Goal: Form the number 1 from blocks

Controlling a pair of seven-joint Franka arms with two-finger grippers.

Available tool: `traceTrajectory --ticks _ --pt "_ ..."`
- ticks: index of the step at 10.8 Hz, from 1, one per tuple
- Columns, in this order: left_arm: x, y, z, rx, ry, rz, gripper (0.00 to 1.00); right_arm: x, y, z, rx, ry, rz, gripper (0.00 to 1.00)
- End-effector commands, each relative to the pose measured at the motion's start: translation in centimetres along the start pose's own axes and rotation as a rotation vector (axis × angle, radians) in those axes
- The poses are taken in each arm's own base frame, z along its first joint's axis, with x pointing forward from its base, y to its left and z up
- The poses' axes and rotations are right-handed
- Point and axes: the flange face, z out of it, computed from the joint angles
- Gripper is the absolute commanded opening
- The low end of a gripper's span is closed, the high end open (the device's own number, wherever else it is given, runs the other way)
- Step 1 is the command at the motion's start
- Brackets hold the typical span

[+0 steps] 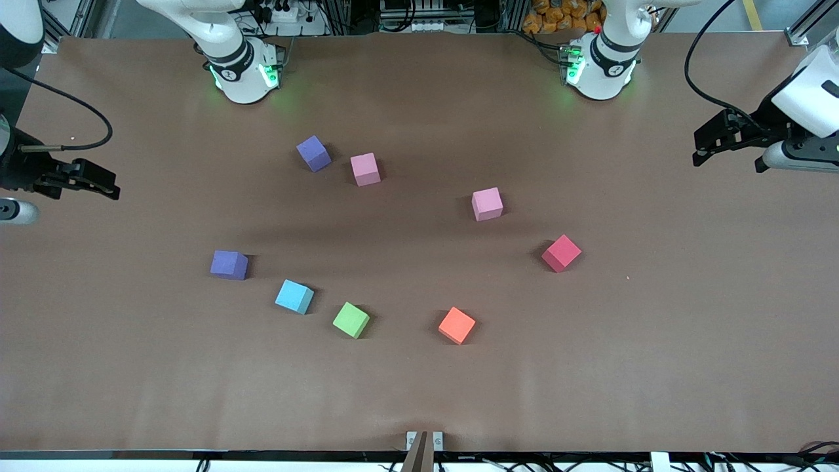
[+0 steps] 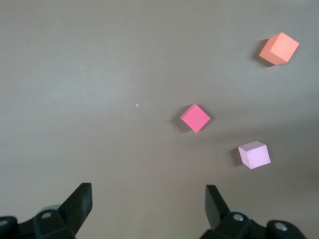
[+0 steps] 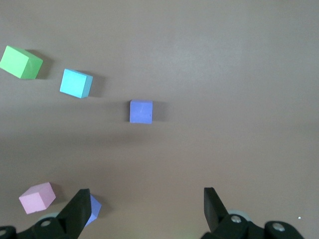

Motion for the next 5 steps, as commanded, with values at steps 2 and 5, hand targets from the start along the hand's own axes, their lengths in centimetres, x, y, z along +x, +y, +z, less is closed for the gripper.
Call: traceTrajectory --ticks 2,5 --pt "-0.1 -0.4 -0.1 0.028 -0.007 0.004 1.0 -1.2 0.2 -2.1 0.0 -0.009 -0.012 1.0" --pt "-0.1 -0.4 0.0 0.029 -0.012 0.001 1.0 -1.1 0.1 -3.8 0.0 0.035 -0.009 1.0"
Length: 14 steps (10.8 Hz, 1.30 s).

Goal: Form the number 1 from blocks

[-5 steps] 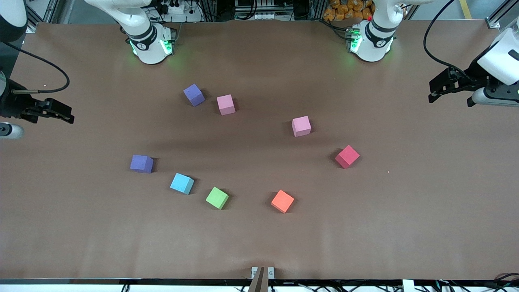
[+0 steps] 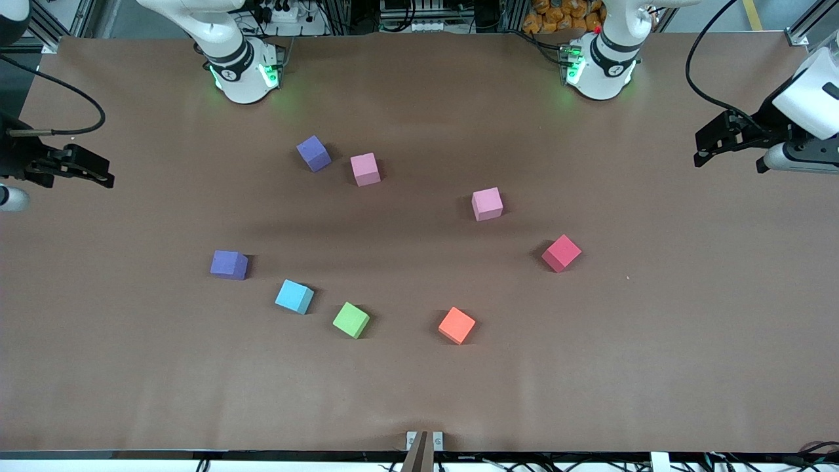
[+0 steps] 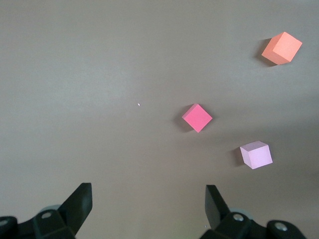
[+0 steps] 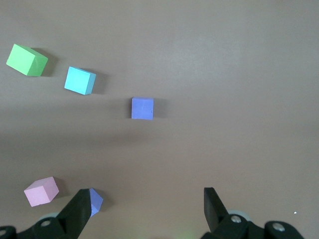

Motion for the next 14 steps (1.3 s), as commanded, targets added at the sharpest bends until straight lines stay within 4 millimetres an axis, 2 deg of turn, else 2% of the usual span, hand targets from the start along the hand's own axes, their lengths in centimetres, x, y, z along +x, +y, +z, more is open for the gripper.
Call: traceTrajectory --ticks 1,2,3,4,5,7,8,10,12,14 --pt "-0.1 -0.6 0.2 0.016 -0.017 -0.032 1.0 -0.2 0.5 -2.0 -0.003 0.039 0.006 1.0" --pt "0.3 -1.0 2.5 0.015 -0.06 -0.111 1.0 -0.3 1.0 -2.5 -0.005 0.05 0.018 1.0" --pt "1.8 -0.5 6.3 0.027 -0.127 -0.123 1.0 -0.3 0.7 -2.4 -0.003 0.047 0.017 1.0" --pt "3.1 -0.2 9.1 0.027 -0.166 -0.122 1.0 -0.3 0.4 -2.4 -0.002 0.044 0.016 1.0" --pt "4.0 -0.1 10.8 0.024 -0.176 -0.122 1.0 0.0 0.8 -1.7 0.0 0.027 0.023 1.0" --pt "4.9 0.0 14.0 0.022 -0.197 -0.127 1.0 -0.2 1.9 -2.0 0.004 0.031 0.023 1.0" --pt "5.1 0.5 16.5 0.026 -0.203 -0.158 1.0 -0.4 1.4 -2.3 0.004 0.037 -0.006 1.0" --pt "4.5 2.6 22.2 0.029 -0.182 -0.207 1.0 1.0 0.9 -1.0 0.043 0.041 -0.021 1.0" --pt "4.0 3.3 27.5 0.027 -0.165 -0.226 1.0 2.1 2.2 -1.1 0.04 0.105 -0.002 1.0" --pt "4.2 6.0 32.3 0.048 -0.192 -0.276 1.0 2.5 2.6 -0.6 0.032 0.117 0.005 1.0"
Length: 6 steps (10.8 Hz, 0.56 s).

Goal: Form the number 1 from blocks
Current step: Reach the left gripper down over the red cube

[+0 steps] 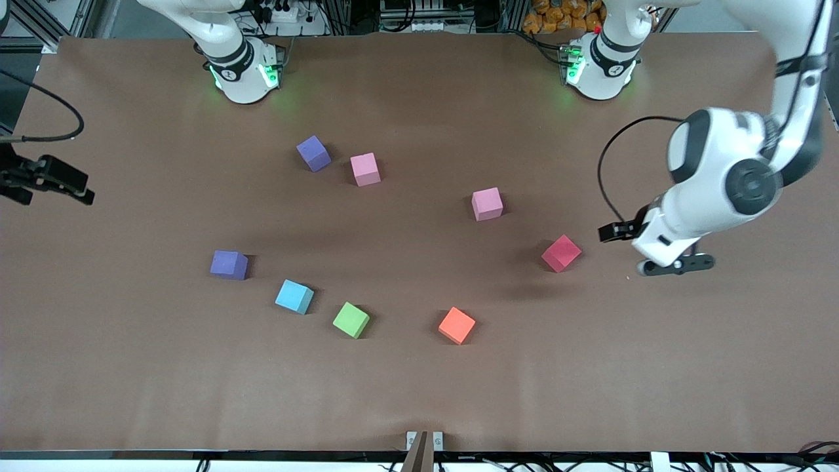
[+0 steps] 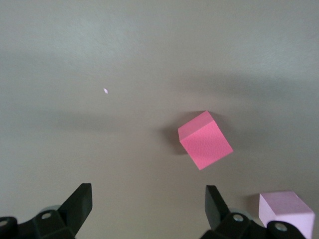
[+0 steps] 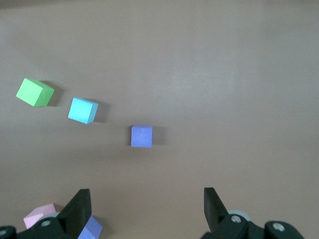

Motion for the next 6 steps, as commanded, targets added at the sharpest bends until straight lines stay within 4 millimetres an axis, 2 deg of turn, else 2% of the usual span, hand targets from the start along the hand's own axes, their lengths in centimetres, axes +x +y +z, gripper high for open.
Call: traceTrajectory --ticks 1,6 --pt "0.1 3.3 4.3 0.029 -0.007 -0.078 1.0 0.5 0.4 -0.2 0.016 0.034 -0.01 1.0" --pt "-1.1 6.9 8.7 0.053 -0.025 -0.323 1.0 0.6 -0.4 -0.3 0.016 0.045 -0.018 1.0"
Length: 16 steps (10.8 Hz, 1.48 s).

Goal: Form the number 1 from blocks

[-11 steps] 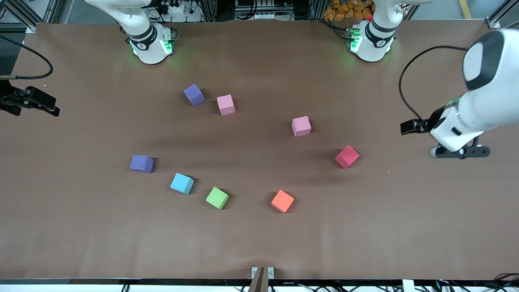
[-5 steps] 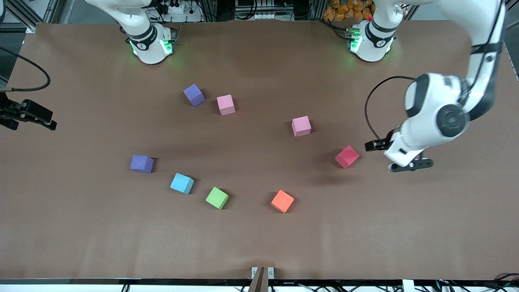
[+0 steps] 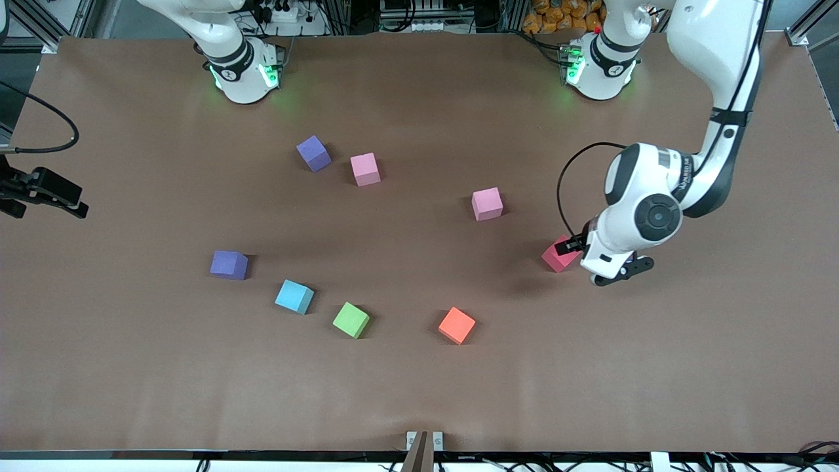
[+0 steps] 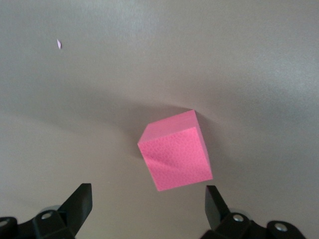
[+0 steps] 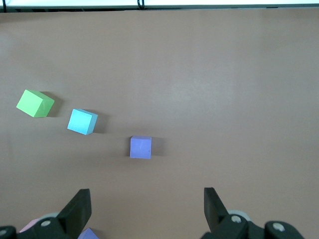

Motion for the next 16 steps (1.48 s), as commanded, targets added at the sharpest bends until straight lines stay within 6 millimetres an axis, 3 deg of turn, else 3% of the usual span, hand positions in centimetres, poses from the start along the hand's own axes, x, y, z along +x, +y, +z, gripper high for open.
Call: traceTrajectory --ticks 1,4,8,10,12,14,16 --pt "-0.6 0.5 1.4 -0.001 0.036 -0.086 1.0 -0.2 -0.2 -0.3 0.007 0.009 0.007 1.0" --pt "-0.2 0.2 2.7 -0.074 0.101 -0.199 1.0 -1.9 -1.5 1.3 -0.002 0.021 0.044 1.0" --pt "0.1 1.2 3.7 -0.118 0.128 -0.298 1.0 -2.1 -1.6 1.7 -0.004 0.014 0.042 1.0" --pt "-0.3 1.7 5.0 -0.101 0.115 -0.292 1.0 -2.3 -0.4 1.1 -0.008 0.032 0.063 1.0" --pt "-0.3 1.6 6.0 -0.087 0.105 -0.292 1.0 -2.8 2.7 0.5 -0.016 0.047 0.094 1.0" --pt "-0.3 1.6 6.5 -0.082 0.1 -0.292 1.0 -4.3 3.1 0.4 -0.033 0.039 0.075 1.0" --pt "-0.2 1.6 7.0 -0.076 0.094 -0.293 1.0 -4.6 2.8 2.4 -0.083 0.025 0.055 1.0"
